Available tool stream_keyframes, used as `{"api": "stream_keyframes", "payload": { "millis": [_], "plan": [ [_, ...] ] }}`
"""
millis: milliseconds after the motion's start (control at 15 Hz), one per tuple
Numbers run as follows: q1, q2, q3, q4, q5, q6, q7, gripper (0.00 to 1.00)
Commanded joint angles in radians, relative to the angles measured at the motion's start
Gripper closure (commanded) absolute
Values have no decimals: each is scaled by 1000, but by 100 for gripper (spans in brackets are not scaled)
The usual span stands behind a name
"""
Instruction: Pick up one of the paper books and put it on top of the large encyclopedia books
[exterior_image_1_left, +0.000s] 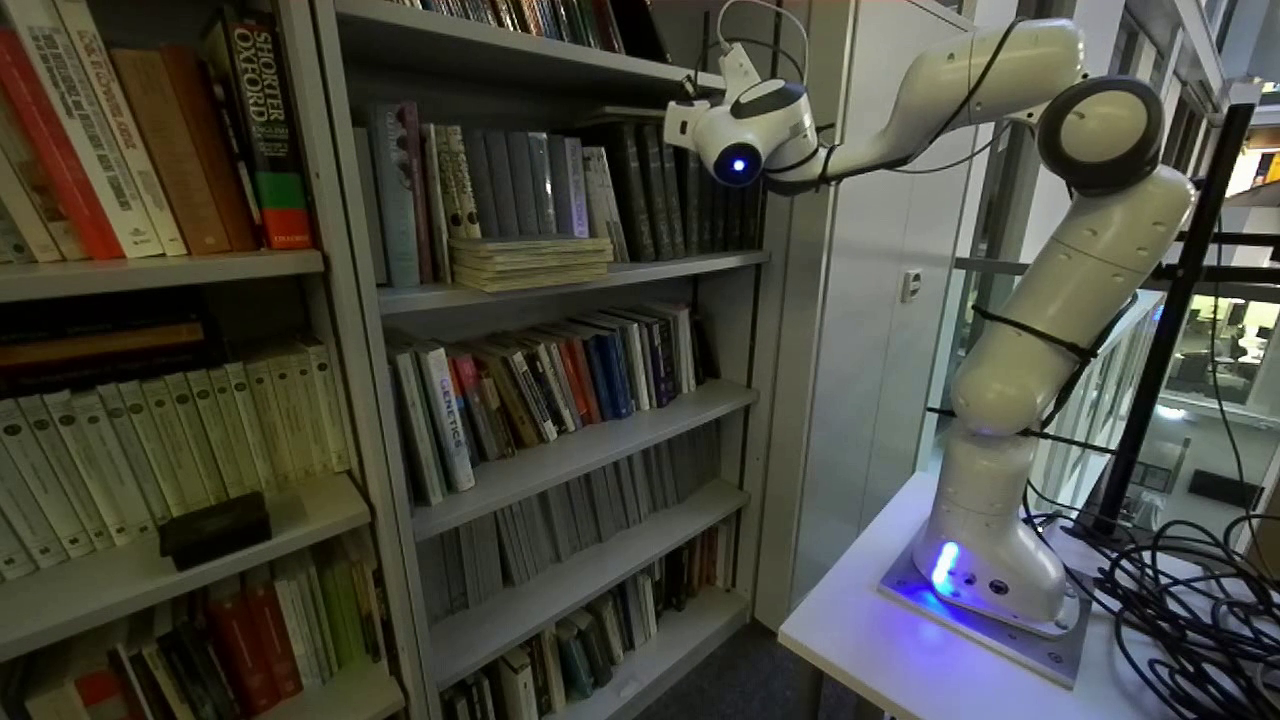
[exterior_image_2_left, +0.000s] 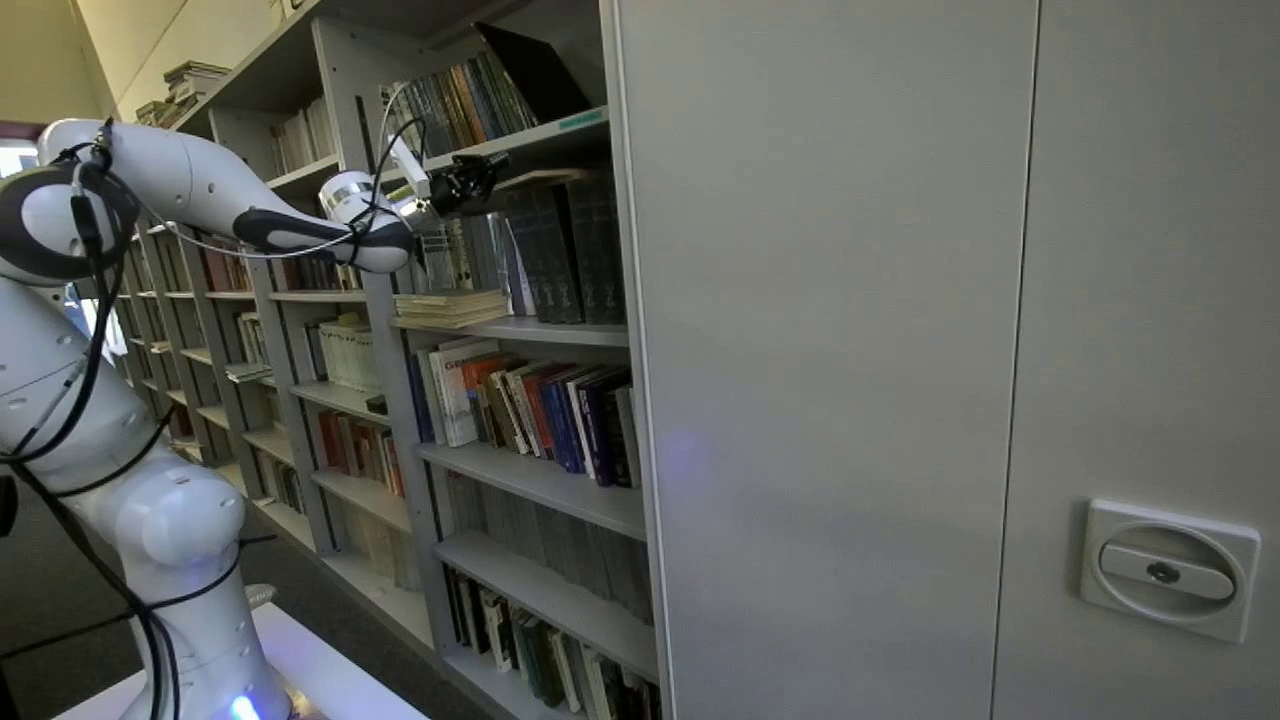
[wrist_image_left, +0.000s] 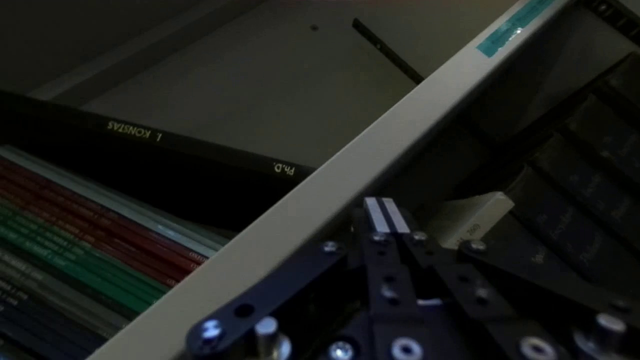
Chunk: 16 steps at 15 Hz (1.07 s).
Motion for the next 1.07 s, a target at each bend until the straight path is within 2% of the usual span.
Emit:
{"api": "stream_keyframes", "payload": {
  "millis": [0, 333, 1000],
  "plan": [
    [-7, -10, -8, -13, -80, 62, -35, 100],
    [-12, -20, -19, -26, -112, 113, -63, 100],
    [-21, -42, -36, -82, -107, 110, -86, 100]
  ]
}}
